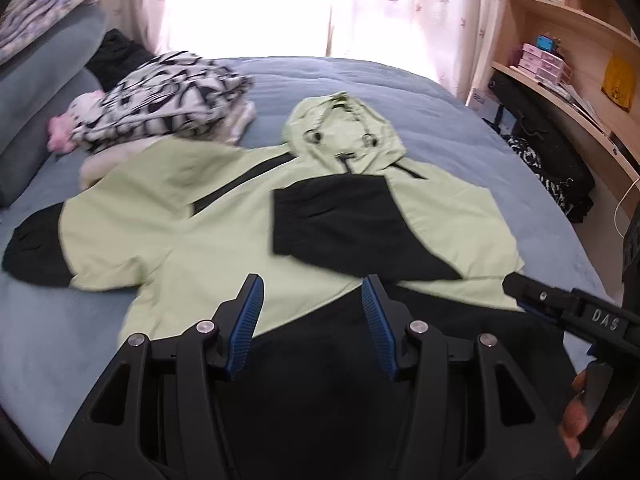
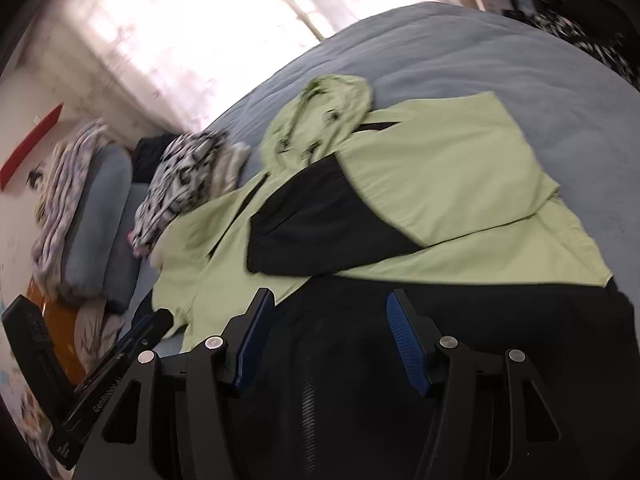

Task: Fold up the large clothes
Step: 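Reach to the other black sleeve cuff and grasp it with the left tool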

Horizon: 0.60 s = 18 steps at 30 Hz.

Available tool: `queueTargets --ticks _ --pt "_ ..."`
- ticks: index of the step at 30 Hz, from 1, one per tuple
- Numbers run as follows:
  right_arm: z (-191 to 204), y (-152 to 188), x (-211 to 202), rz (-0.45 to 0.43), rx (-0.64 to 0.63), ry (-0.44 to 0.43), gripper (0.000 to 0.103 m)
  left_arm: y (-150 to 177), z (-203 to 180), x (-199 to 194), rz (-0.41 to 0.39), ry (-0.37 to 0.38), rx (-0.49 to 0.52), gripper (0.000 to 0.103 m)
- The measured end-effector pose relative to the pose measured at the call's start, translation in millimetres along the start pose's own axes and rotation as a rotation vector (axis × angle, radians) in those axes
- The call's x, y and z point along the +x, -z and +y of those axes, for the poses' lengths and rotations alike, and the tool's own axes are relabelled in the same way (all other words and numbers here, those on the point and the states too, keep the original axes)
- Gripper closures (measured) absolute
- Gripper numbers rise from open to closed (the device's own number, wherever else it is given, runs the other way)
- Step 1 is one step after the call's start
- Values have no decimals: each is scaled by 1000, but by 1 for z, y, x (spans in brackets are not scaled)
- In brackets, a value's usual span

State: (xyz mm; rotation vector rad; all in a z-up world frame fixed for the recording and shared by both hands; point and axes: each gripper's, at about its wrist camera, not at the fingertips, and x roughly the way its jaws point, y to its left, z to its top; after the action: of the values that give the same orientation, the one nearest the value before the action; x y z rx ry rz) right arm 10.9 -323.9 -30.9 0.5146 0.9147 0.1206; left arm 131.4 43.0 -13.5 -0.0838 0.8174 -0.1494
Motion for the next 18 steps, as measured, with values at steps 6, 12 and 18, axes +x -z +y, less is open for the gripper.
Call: queueTargets --ticks 6,12,18 --pt "79 23 5 -12 -150 10 43 18 70 -27 1 -34 -59 55" --pt "166 51 32 1 -314 28 43 24 149 -38 -9 -80 -161 55" --pt "241 71 79 59 -428 16 43 35 238 -33 1 -109 -293 55"
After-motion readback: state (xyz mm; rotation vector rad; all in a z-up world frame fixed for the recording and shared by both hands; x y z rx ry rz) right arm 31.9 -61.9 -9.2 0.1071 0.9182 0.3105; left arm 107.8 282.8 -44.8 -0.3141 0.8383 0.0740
